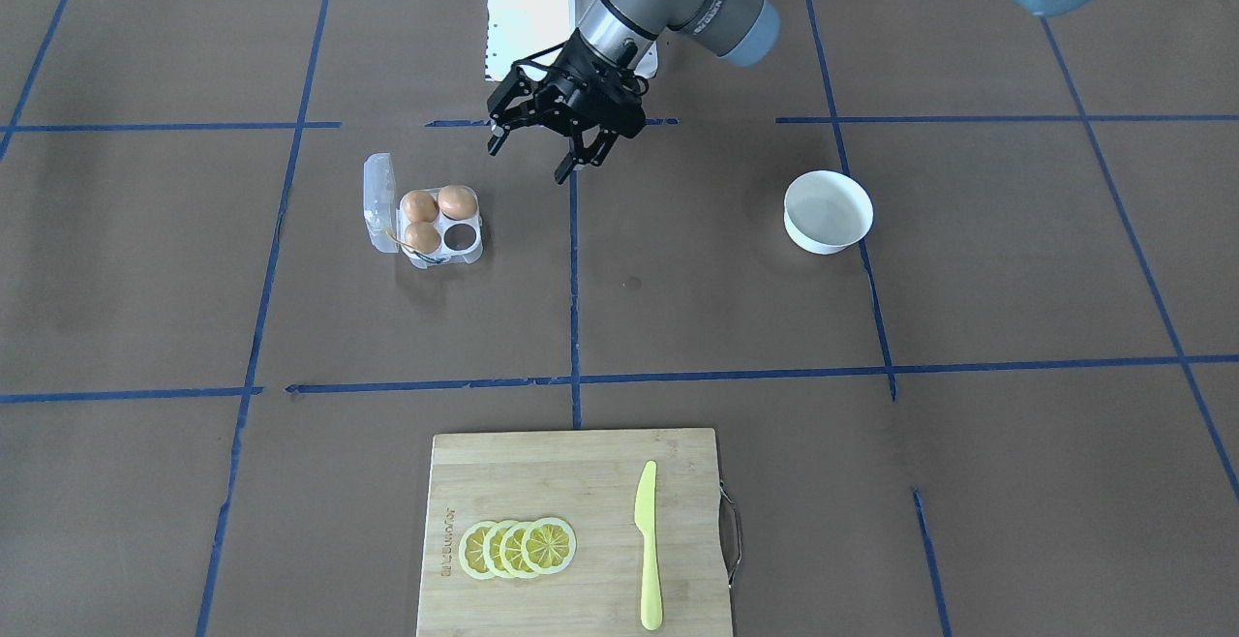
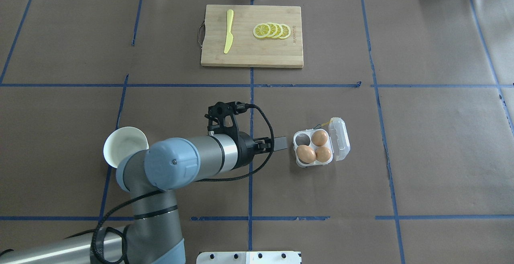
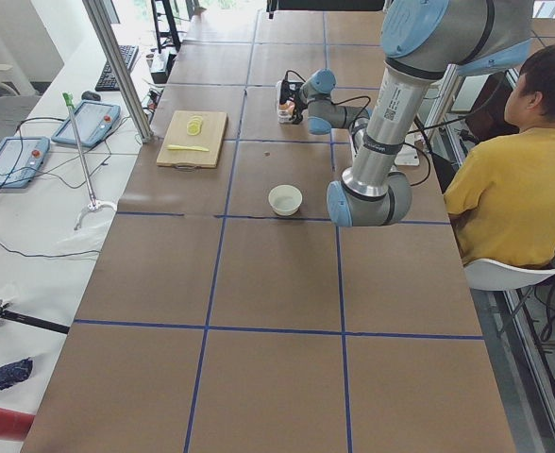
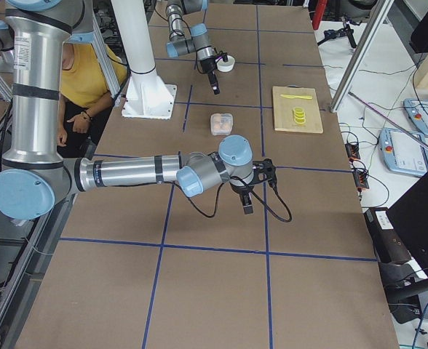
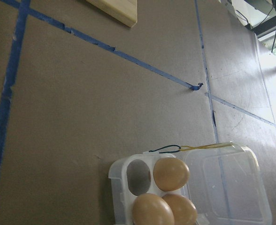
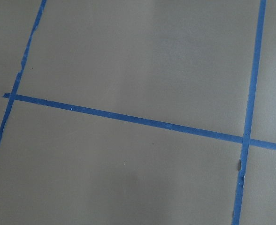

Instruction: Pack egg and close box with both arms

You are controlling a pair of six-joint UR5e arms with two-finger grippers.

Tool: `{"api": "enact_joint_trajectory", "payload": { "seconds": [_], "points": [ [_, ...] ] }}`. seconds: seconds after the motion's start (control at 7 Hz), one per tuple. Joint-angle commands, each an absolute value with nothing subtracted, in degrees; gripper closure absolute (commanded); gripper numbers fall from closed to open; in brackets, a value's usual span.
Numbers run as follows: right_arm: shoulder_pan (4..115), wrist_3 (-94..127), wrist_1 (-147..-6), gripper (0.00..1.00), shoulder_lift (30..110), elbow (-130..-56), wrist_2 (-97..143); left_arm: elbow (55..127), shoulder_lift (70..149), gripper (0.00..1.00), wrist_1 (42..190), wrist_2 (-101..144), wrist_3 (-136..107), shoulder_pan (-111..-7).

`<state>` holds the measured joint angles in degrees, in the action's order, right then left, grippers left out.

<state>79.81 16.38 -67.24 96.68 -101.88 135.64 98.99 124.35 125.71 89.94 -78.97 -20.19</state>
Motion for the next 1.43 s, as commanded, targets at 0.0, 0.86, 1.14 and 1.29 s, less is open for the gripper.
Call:
{"api": "enact_joint_trajectory", "payload": {
  "seconds": [0.0, 0.86, 1.14, 1.29],
  "points": [
    [79.8, 16.1, -67.1, 0.0, 96.7, -102.1, 135.4, 106.8, 120.1, 0.0, 109.8, 98.5, -63.6, -30.4],
    [79.7, 16.4, -67.2, 0.0, 96.5, -102.4, 135.5, 109.4, 95.6, 0.0, 106.1, 121.5, -8.0, -69.1],
    [79.7, 16.7, -67.2, 0.0, 96.6, -102.4, 135.8, 97.9, 89.9, 0.0, 106.6, 125.4, -5.4, -78.9],
    [79.7, 16.5, -67.1, 0.0, 96.6, -102.5, 136.0, 96.2, 88.5, 0.0, 105.7, 125.8, -0.3, -86.7]
  ]
}}
